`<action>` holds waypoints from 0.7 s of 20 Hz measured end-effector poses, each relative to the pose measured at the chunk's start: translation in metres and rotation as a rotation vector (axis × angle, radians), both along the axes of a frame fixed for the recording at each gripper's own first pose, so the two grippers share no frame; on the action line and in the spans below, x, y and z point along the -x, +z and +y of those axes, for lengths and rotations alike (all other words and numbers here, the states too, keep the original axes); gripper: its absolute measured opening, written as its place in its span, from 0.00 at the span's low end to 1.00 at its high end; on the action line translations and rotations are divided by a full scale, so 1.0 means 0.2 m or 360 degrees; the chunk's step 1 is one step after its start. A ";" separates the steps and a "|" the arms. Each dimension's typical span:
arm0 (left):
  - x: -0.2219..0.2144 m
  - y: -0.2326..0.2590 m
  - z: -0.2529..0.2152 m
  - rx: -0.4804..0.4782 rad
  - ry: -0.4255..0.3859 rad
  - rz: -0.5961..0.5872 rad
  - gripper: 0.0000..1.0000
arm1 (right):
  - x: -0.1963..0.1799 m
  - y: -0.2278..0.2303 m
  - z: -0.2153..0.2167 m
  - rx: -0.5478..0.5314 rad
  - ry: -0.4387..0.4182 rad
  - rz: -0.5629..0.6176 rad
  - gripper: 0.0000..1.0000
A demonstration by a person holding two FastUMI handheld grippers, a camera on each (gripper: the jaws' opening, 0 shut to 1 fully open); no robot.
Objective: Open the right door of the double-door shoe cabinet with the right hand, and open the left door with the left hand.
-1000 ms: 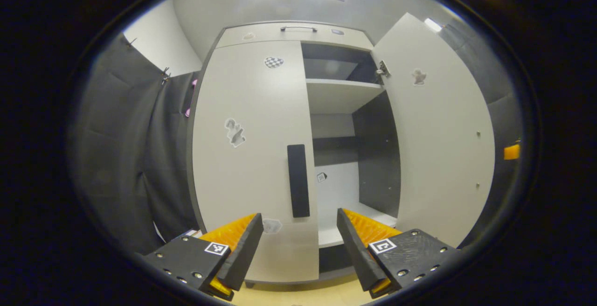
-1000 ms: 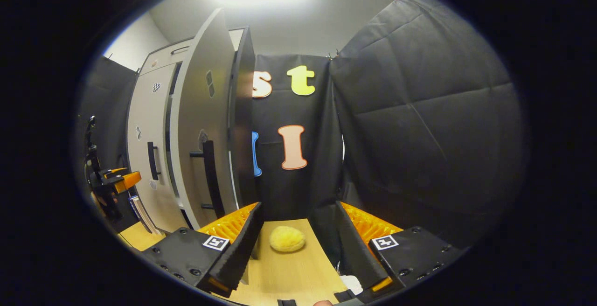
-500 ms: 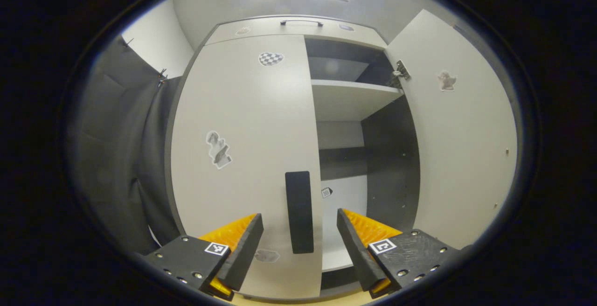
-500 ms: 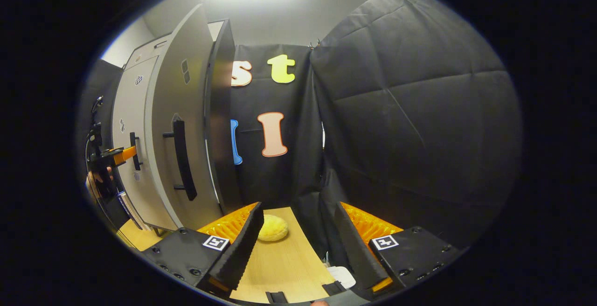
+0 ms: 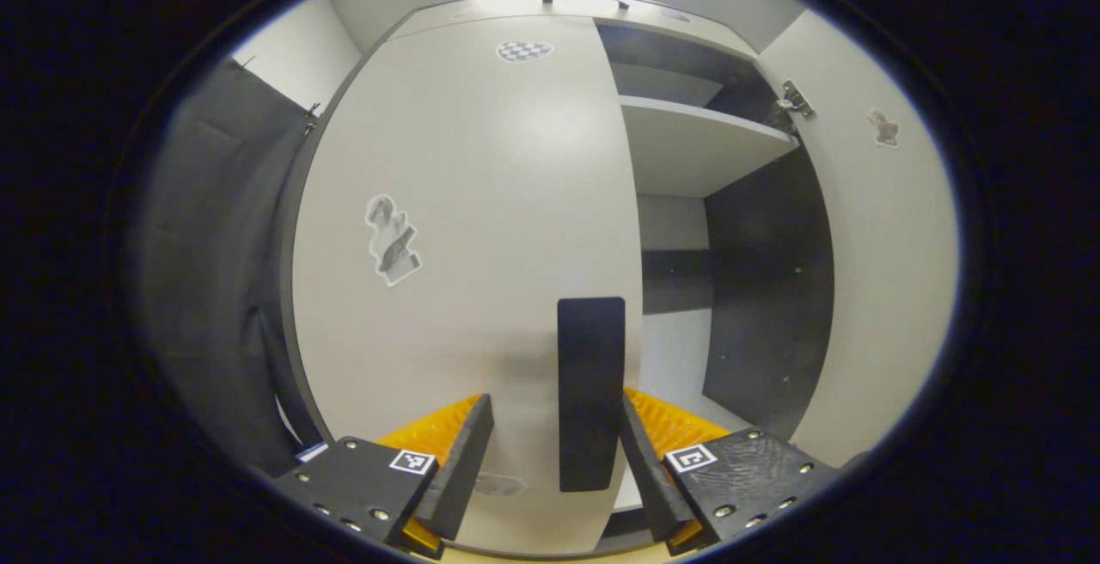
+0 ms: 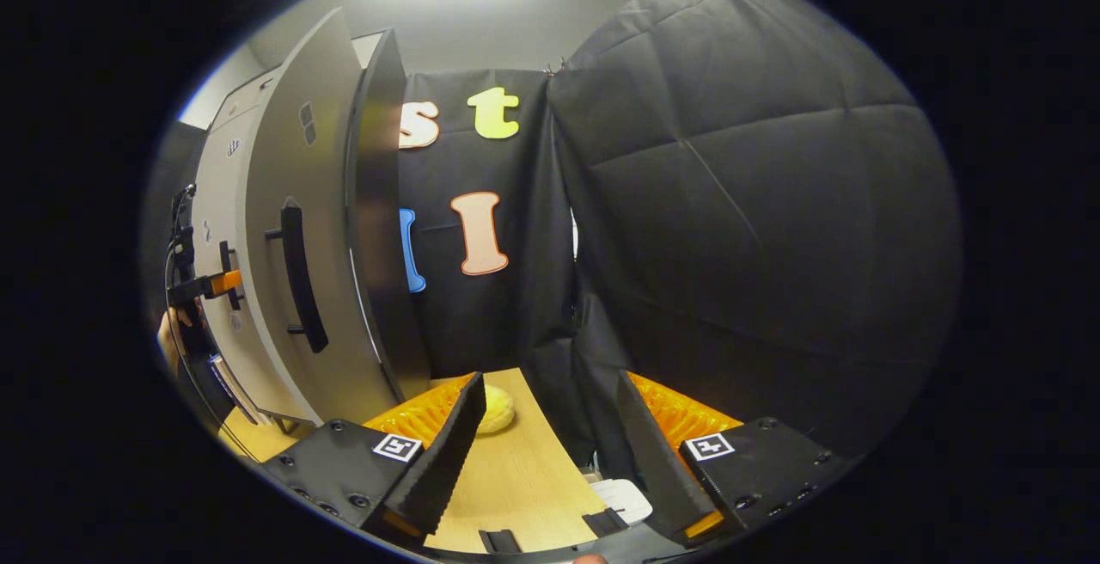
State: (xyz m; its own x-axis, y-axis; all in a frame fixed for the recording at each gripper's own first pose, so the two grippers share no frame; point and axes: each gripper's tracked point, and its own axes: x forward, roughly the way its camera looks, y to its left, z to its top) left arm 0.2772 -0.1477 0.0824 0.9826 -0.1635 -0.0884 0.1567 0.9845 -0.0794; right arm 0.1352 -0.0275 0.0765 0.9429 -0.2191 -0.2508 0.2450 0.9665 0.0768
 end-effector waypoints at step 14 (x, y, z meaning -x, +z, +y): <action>0.02 0.01 -0.09 -0.0012 -0.0070 0.0023 0.21 | -0.04 0.01 0.03 0.0174 0.0047 0.0020 0.98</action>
